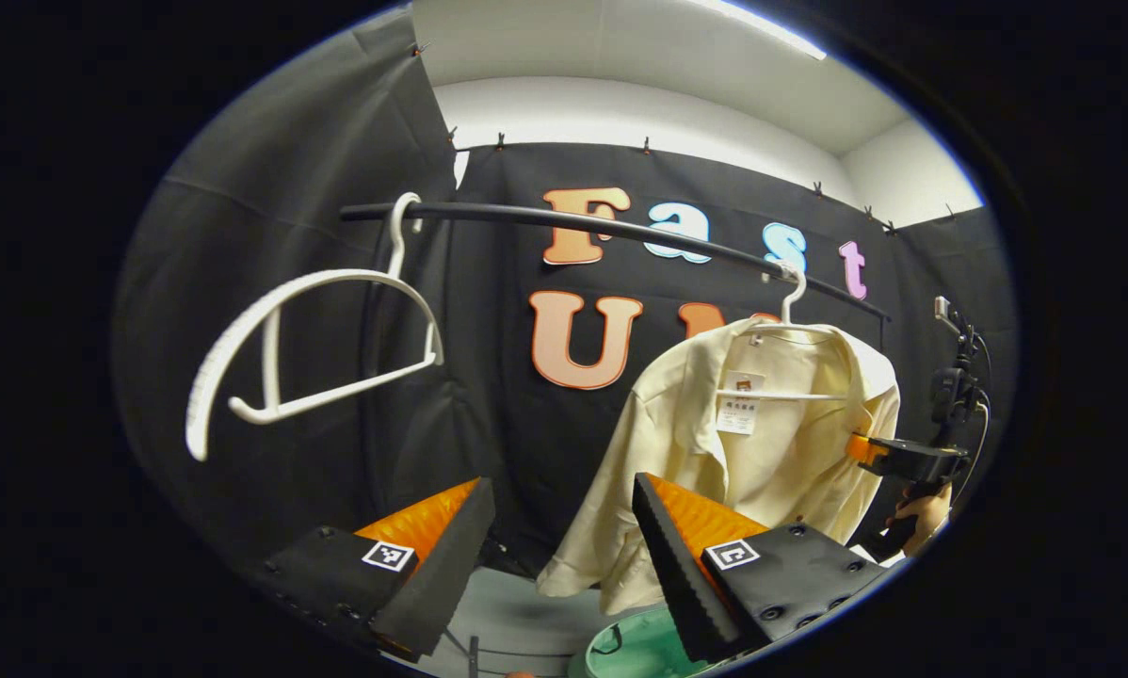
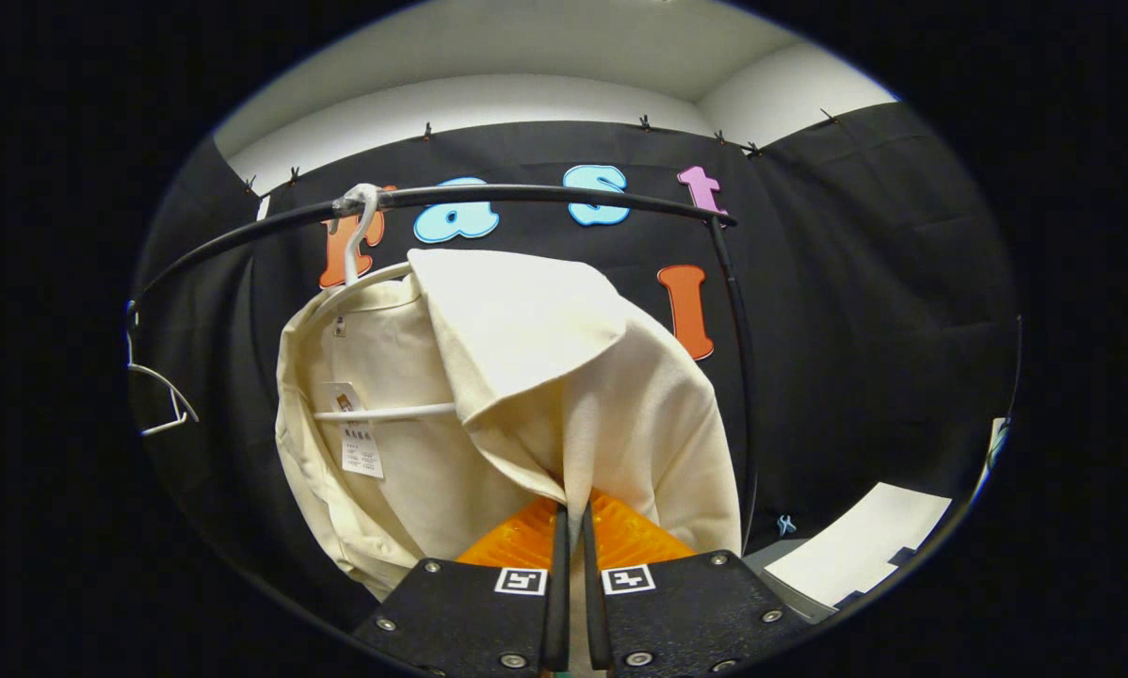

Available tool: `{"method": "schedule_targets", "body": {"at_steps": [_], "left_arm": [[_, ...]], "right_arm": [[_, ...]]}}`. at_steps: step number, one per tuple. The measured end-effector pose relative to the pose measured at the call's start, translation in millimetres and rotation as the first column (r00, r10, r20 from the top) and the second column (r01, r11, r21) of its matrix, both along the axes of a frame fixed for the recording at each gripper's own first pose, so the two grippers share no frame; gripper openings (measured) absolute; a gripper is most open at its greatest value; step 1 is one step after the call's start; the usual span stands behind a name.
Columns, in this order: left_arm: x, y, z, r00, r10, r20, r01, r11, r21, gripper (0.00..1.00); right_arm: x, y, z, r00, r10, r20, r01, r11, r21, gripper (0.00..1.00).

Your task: Grasp the clothes on the hanger with both hands and then place them into the laundry hamper below.

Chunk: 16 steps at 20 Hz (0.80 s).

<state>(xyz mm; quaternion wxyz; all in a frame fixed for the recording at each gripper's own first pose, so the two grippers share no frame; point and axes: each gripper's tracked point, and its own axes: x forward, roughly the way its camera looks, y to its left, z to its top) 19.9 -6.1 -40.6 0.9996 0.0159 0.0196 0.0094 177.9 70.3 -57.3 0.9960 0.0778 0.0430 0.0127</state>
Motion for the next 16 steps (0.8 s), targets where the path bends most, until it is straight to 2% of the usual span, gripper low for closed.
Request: {"method": "schedule_targets", "body": {"at_steps": [1, 3, 7, 8, 9, 10, 11, 16], "left_arm": [[8, -7, -4, 1.000, -0.019, -0.003, 0.019, 1.000, -0.010, 0.96], [21, -26, -13, 0.998, -0.058, -0.014, 0.057, 0.998, -0.036, 0.96], [56, -61, -25, 0.993, -0.120, -0.010, 0.119, 0.992, -0.030, 0.96], [64, -72, -26, 0.990, -0.139, -0.004, 0.139, 0.990, -0.035, 1.00], [72, -82, -29, 0.988, -0.157, -0.001, 0.157, 0.987, -0.043, 0.96], [80, -90, -33, 0.986, -0.166, -0.006, 0.166, 0.985, -0.052, 1.00], [89, -97, -38, 0.985, -0.172, -0.019, 0.171, 0.983, -0.064, 0.96], [130, -111, -55, 0.983, -0.178, -0.053, 0.174, 0.983, -0.063, 0.96]], "right_arm": [[-3, -1, 1, 1.000, 0.009, -0.001, -0.009, 1.000, -0.002, 0.05], [-10, -3, 4, 1.000, 0.024, -0.002, -0.024, 1.000, -0.006, 0.03], [-26, -12, 9, 0.999, 0.047, 0.002, -0.047, 0.999, -0.011, 0.01], [-31, -15, 9, 0.999, 0.049, 0.002, -0.049, 0.999, -0.007, 0.01], [-33, -17, 11, 0.999, 0.054, 0.003, -0.054, 0.999, -0.002, 0.01], [-37, -19, 12, 0.998, 0.056, 0.004, -0.056, 0.998, -0.001, 0.00], [-40, -23, 14, 0.998, 0.059, 0.007, -0.059, 0.998, -0.001, 0.00], [-52, -34, 24, 0.997, 0.068, 0.020, -0.069, 0.998, 0.000, 0.00]]}}
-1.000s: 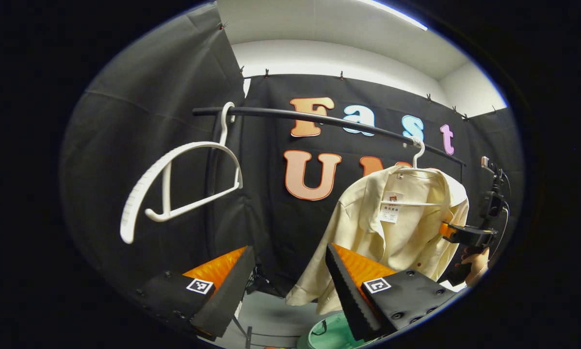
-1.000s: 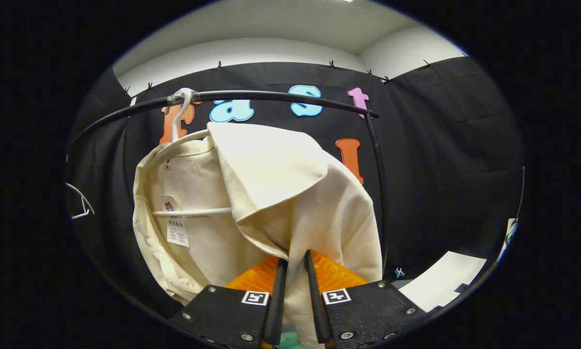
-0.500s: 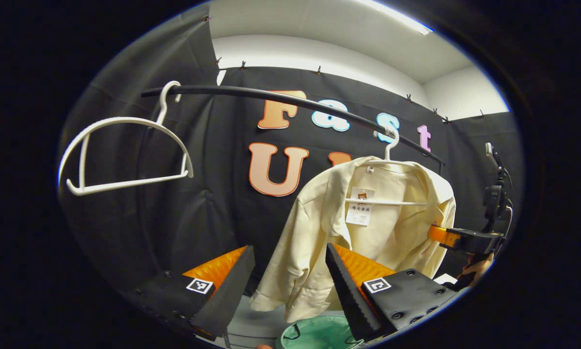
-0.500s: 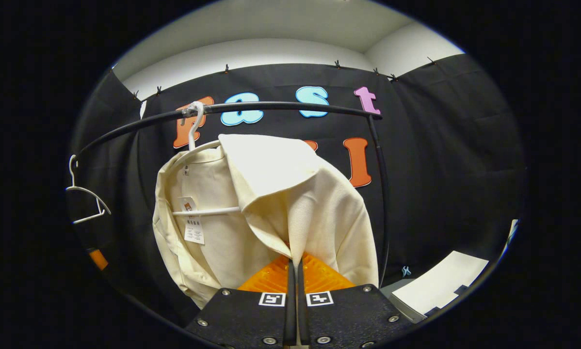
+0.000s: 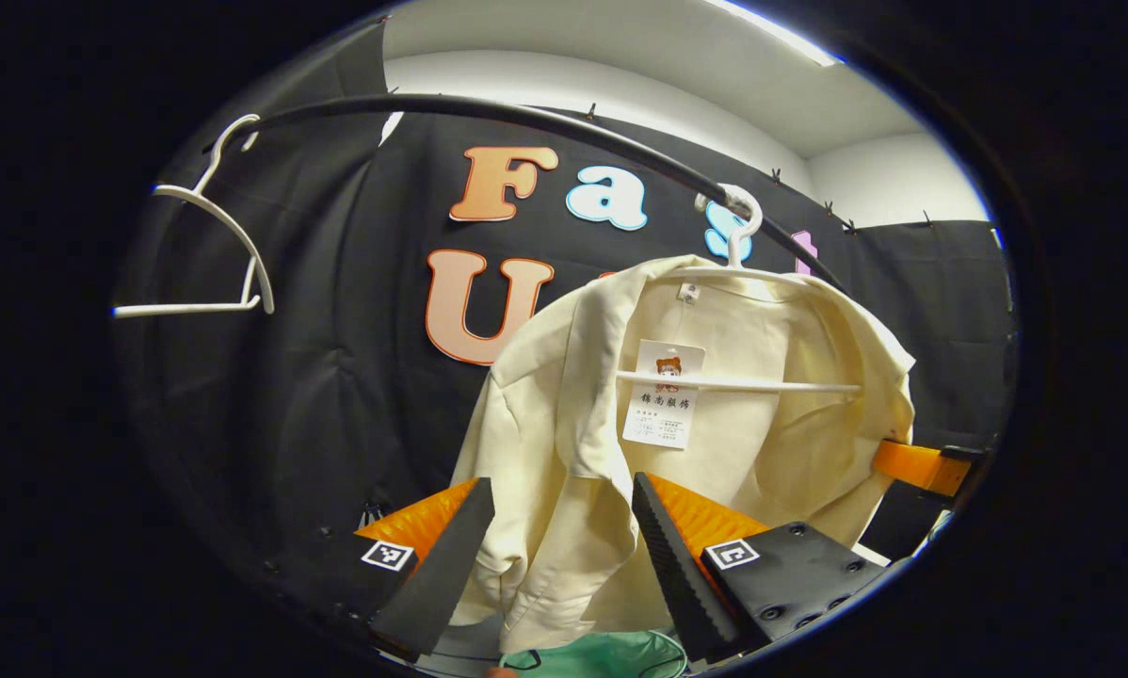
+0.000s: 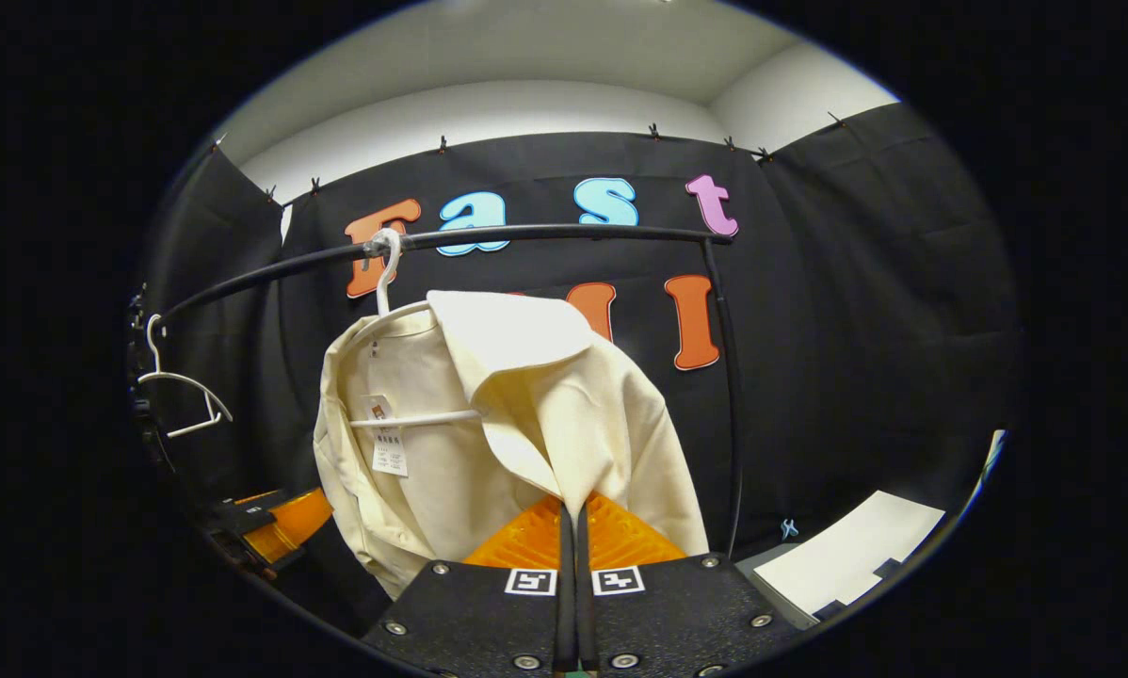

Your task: Grasp the clothes on the hanger with both hands and then place them into the laundry hamper below.

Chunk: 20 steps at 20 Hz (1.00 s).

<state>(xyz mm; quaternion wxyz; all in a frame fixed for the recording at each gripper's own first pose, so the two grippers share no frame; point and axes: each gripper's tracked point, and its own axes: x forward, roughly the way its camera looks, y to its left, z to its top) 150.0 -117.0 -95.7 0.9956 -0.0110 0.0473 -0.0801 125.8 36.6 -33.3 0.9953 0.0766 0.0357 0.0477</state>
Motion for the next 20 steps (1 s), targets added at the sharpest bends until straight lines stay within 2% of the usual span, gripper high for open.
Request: {"method": "schedule_targets", "body": {"at_steps": [2, 3, 6, 7, 9, 10, 12, 13, 14, 15, 16, 19, 20], "left_arm": [[17, -3, -4, 1.000, 0.006, 0.011, -0.006, 1.000, 0.025, 1.00], [25, -5, -4, 1.000, 0.004, 0.027, -0.005, 0.999, 0.037, 0.97], [45, -13, -15, 0.999, -0.011, 0.037, 0.008, 0.996, 0.090, 0.97], [50, -17, -19, 0.999, -0.021, 0.027, 0.019, 0.996, 0.086, 1.00], [58, -20, -22, 1.000, -0.024, 0.017, 0.023, 0.998, 0.065, 1.00], [65, -20, -24, 1.000, -0.018, 0.009, 0.018, 0.998, 0.057, 0.97], [74, -22, -28, 1.000, -0.022, -0.008, 0.022, 0.999, 0.046, 0.97], [78, -24, -28, 1.000, -0.028, -0.009, 0.028, 0.999, 0.044, 0.92], [80, -25, -28, 0.999, -0.031, -0.006, 0.032, 0.998, 0.047, 1.00], [82, -26, -29, 0.999, -0.032, -0.003, 0.032, 0.998, 0.049, 0.89], [83, -29, -31, 0.999, -0.037, -0.006, 0.037, 0.998, 0.042, 0.89], [85, -29, -31, 1.000, -0.020, -0.008, 0.020, 0.999, 0.035, 0.54], [87, -29, -33, 1.000, -0.014, -0.010, 0.014, 0.999, 0.041, 0.54]], "right_arm": [[-2, -3, 1, 1.000, 0.004, 0.003, -0.004, 1.000, 0.003, 0.00], [-3, -4, 2, 1.000, 0.005, 0.002, -0.005, 1.000, 0.003, 0.00], [-6, -7, 5, 1.000, 0.009, 0.003, -0.009, 1.000, 0.001, 0.00], [-6, -9, 6, 1.000, 0.010, 0.005, -0.010, 1.000, -0.001, 0.00], [-6, -11, 9, 1.000, 0.008, 0.009, -0.008, 1.000, -0.001, 0.00], [-7, -13, 10, 1.000, 0.006, 0.010, -0.006, 1.000, 0.001, 0.00], [-8, -15, 11, 1.000, 0.003, 0.009, -0.003, 1.000, -0.003, 0.00], [-9, -15, 13, 1.000, 0.004, 0.014, -0.004, 1.000, -0.005, 0.00], [-10, -16, 14, 1.000, 0.007, 0.018, -0.007, 1.000, -0.003, 0.00], [-12, -16, 17, 1.000, 0.009, 0.024, -0.009, 1.000, 0.001, 0.00], [-12, -17, 20, 1.000, 0.009, 0.029, -0.009, 1.000, 0.007, 0.00], [-13, -22, 25, 0.999, 0.006, 0.036, -0.007, 1.000, 0.014, 0.00], [-12, -22, 26, 0.999, 0.007, 0.035, -0.007, 1.000, 0.012, 0.00]]}}
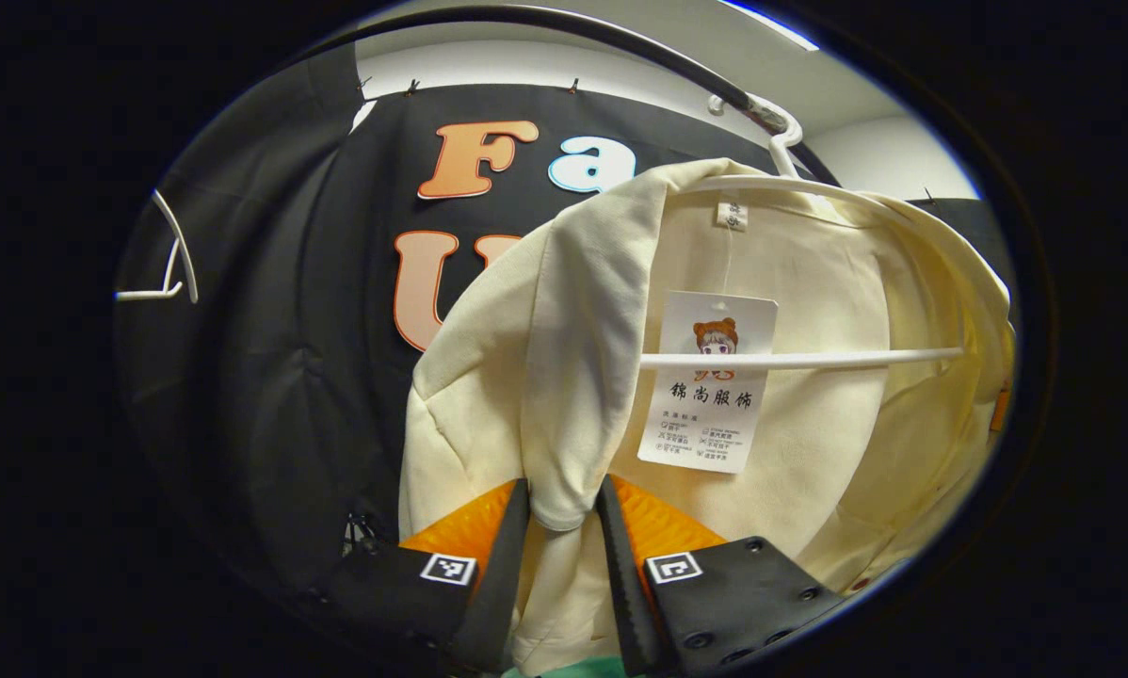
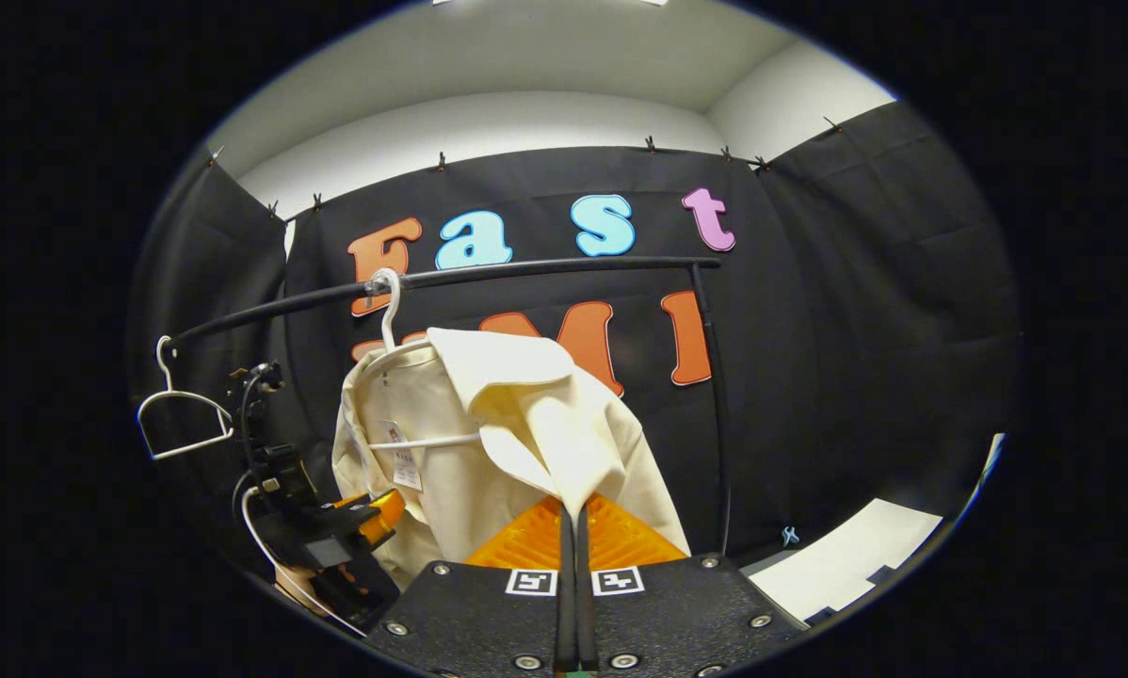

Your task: Grasp the clothes on the hanger with both hands and then place them into the laundry hamper below.

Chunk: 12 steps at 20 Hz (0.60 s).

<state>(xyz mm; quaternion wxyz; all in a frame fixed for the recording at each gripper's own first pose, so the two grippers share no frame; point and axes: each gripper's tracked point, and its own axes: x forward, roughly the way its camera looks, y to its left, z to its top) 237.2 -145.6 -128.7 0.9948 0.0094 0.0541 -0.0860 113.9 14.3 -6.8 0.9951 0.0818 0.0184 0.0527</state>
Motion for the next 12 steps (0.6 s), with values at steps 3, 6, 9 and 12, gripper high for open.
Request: {"method": "schedule_targets", "body": {"at_steps": [3, 6, 9, 12], "left_arm": [[-1, 4, 0, 1.000, 0.000, -0.014, 0.001, 0.998, 0.058, 0.07], [-12, 16, 13, 1.000, -0.018, -0.024, 0.019, 0.999, 0.044, 0.06], [-24, 46, 42, 1.000, 0.013, 0.014, -0.013, 0.999, 0.033, 0.06], [-39, 76, 83, 0.996, 0.043, 0.074, -0.047, 0.998, 0.047, 0.06]], "right_arm": [[1, -3, 9, 1.000, -0.002, 0.014, 0.002, 1.000, -0.012, 0.00], [-3, -15, 29, 0.999, -0.012, 0.047, 0.013, 1.000, -0.021, 0.00], [0, -28, 42, 0.998, -0.018, 0.062, 0.020, 0.999, -0.028, 0.00], [7, -39, 57, 0.996, -0.027, 0.081, 0.031, 0.999, -0.043, 0.00]]}}
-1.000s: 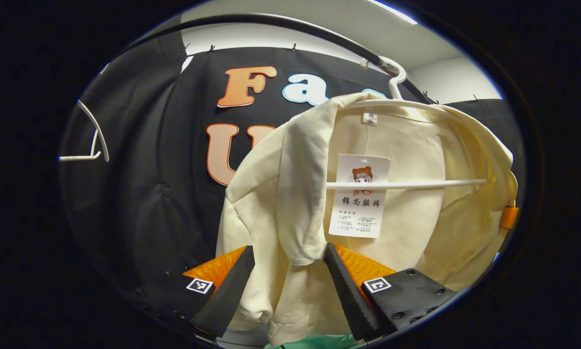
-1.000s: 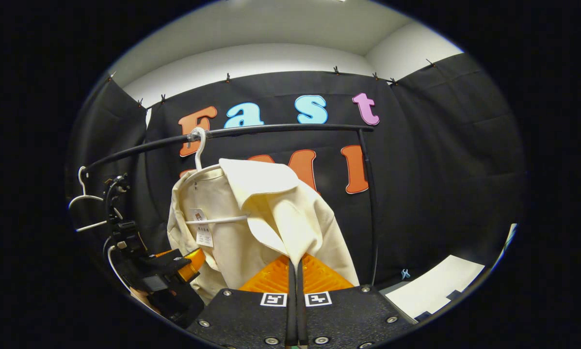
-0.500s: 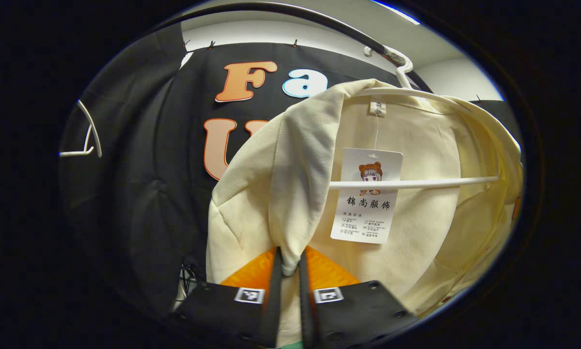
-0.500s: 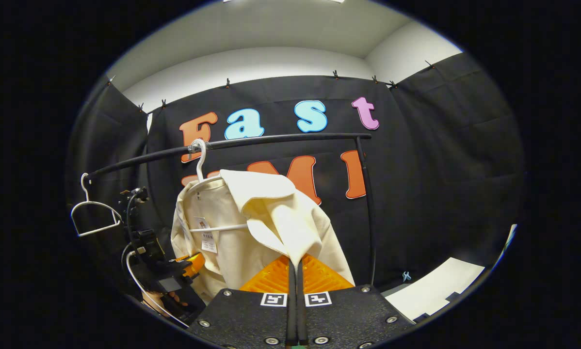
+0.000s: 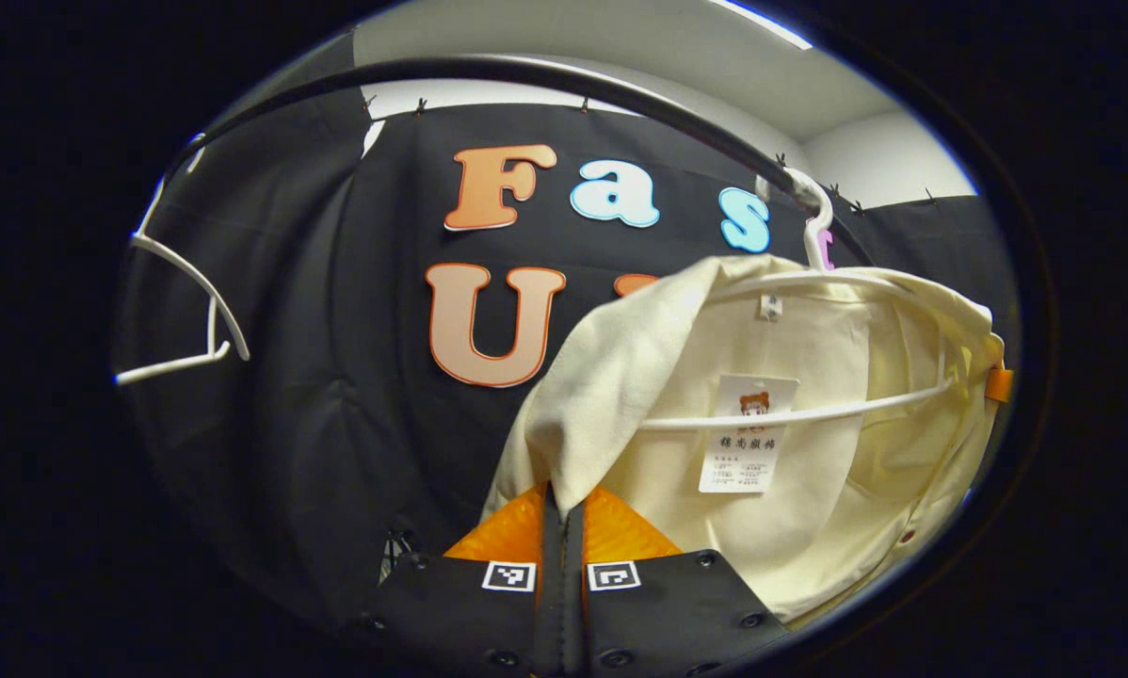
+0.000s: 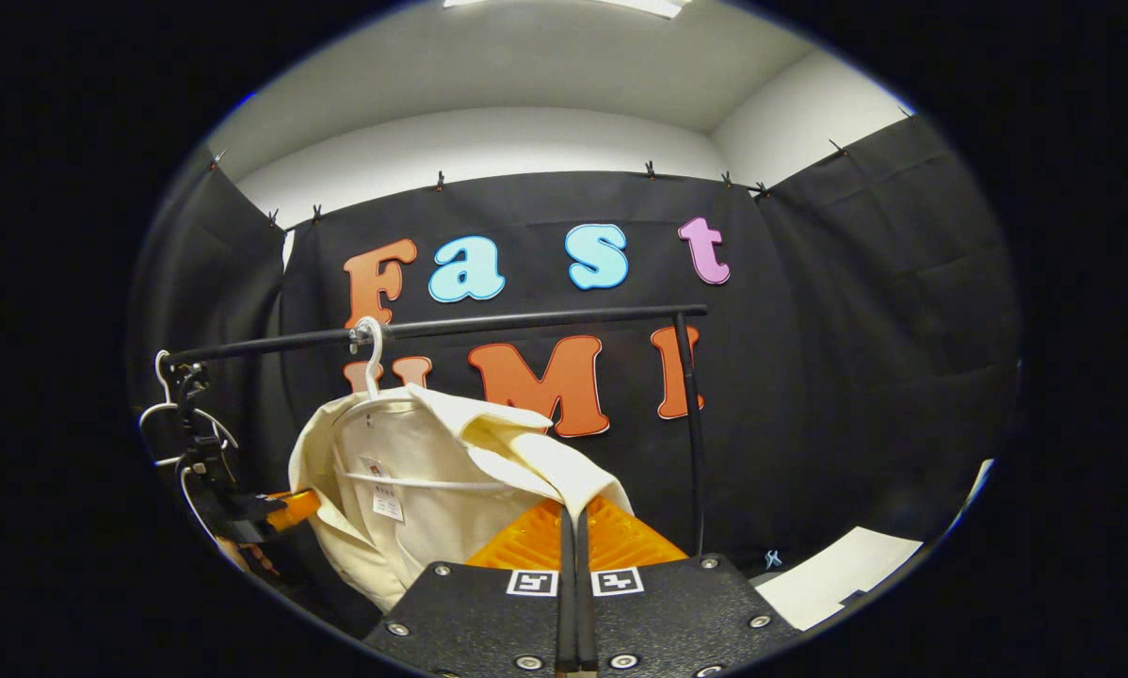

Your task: Grasp the clothes on the hanger with both hands and then place them into the laundry hamper below.

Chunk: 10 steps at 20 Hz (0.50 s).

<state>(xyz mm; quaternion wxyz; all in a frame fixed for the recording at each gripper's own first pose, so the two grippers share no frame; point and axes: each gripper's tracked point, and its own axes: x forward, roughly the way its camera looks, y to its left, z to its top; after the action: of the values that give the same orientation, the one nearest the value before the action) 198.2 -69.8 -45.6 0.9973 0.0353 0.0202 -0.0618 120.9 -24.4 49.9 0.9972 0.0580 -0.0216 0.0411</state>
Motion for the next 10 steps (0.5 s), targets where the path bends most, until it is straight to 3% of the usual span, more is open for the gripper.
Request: {"method": "schedule_targets", "body": {"at_steps": [7, 8, 9, 10], "left_arm": [[-1, 56, 70, 0.983, 0.087, 0.161, -0.105, 0.989, 0.108, 0.06], [-4, 56, 73, 0.981, 0.088, 0.171, -0.110, 0.987, 0.121, 0.06], [-5, 57, 77, 0.980, 0.089, 0.180, -0.114, 0.985, 0.133, 0.06], [-3, 58, 81, 0.978, 0.089, 0.186, -0.116, 0.983, 0.141, 0.06]], "right_arm": [[28, -23, 33, 0.999, 0.006, 0.040, -0.005, 1.000, -0.021, 0.00], [32, -26, 36, 0.999, 0.008, 0.045, -0.007, 1.000, -0.023, 0.06], [37, -28, 38, 0.999, 0.013, 0.051, -0.011, 1.000, -0.026, 0.00], [40, -30, 40, 0.998, 0.017, 0.055, -0.016, 1.000, -0.027, 0.00]]}}
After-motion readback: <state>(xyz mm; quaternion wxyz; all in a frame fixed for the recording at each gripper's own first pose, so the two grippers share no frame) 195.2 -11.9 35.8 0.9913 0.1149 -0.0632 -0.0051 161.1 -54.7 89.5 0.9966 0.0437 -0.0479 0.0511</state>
